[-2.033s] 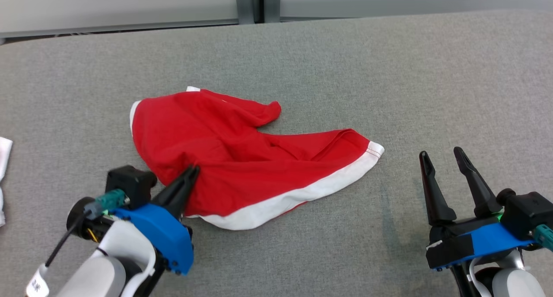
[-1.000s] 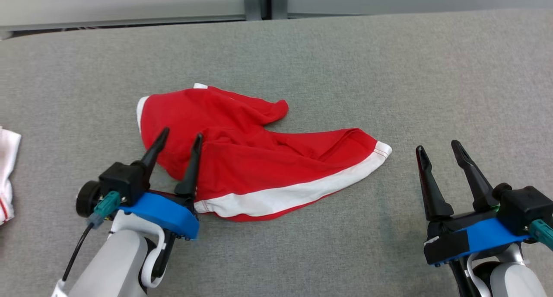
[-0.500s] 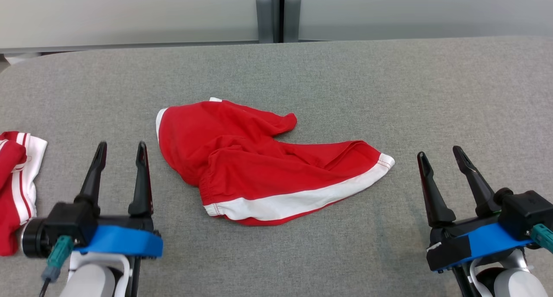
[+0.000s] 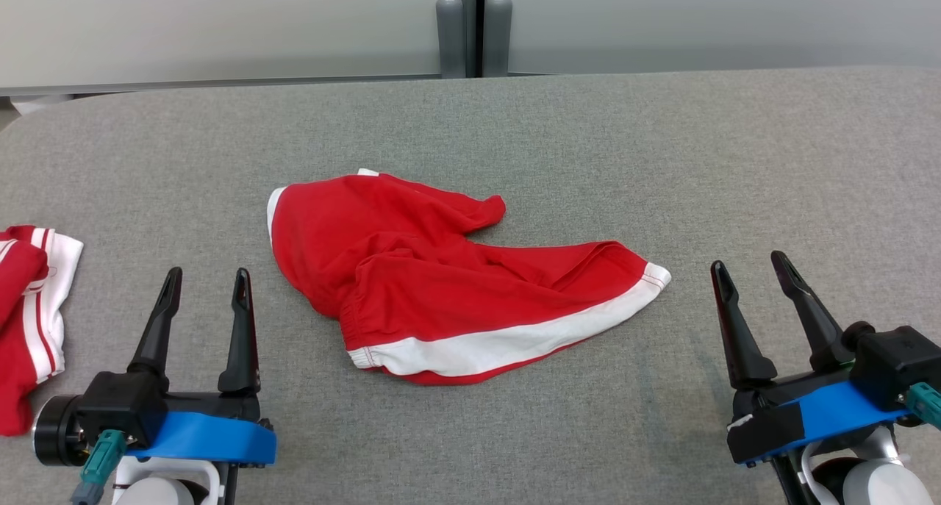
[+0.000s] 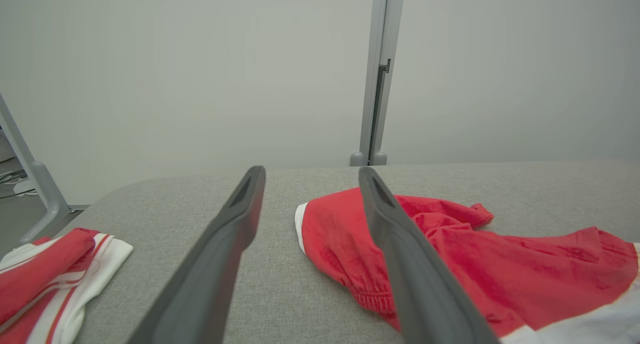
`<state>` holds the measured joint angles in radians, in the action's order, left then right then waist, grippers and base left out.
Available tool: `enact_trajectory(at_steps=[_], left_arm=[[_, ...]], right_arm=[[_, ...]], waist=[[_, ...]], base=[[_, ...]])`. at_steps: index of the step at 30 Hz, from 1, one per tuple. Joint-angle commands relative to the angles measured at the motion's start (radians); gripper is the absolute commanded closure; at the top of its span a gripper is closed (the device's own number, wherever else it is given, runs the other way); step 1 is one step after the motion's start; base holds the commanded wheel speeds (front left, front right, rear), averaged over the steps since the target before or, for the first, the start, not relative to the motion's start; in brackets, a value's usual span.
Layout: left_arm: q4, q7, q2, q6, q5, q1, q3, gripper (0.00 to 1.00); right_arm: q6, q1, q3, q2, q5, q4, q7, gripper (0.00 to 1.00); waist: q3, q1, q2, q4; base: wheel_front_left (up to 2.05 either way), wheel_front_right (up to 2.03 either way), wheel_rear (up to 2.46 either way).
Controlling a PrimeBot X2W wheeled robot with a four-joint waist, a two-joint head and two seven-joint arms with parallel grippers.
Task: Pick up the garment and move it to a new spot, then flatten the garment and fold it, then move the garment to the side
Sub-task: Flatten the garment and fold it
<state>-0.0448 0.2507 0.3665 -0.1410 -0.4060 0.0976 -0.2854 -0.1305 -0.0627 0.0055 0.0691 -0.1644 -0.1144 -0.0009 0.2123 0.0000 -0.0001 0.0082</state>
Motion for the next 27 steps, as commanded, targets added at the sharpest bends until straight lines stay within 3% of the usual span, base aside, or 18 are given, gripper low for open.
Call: enact_trajectory(at_steps=[1,5,12,17,27], left_arm=[[0.010,-0.003,0.006,-0.005,0.005,0.000,-0.005,0.00],[0.029,-0.047,-0.003,0.007,-0.002,0.012,-0.034,0.00],[0.084,-0.268,-0.028,0.059,-0.027,0.012,-0.169,0.00],[0.075,-0.369,-0.042,0.074,-0.050,-0.009,-0.227,0.00],[-0.022,-0.404,-0.056,0.056,-0.071,0.024,-0.225,0.00]], right_arm=[[0.000,0.008,-0.001,0.002,-0.007,-0.002,0.001,0.00],[0.000,0.008,-0.001,0.001,-0.005,0.000,0.002,0.00],[0.000,0.005,0.002,-0.002,-0.009,0.004,0.002,0.00],[0.000,-0.002,0.005,-0.003,-0.012,0.007,-0.003,0.00],[0.000,-0.022,0.007,-0.009,-0.021,0.013,-0.013,0.00]], waist=[[0.001,0.0000,0.0001,-0.001],[0.003,0.0000,0.0001,-0.001],[0.018,0.0000,0.0001,-0.004],[0.029,0.0000,0.0001,-0.011],[0.073,0.0000,0.0001,-0.030]], base=[[0.00,0.00,0.00],[0.00,0.00,0.00],[0.00,0.00,0.00],[0.00,0.00,0.00],[0.00,0.00,0.00]])
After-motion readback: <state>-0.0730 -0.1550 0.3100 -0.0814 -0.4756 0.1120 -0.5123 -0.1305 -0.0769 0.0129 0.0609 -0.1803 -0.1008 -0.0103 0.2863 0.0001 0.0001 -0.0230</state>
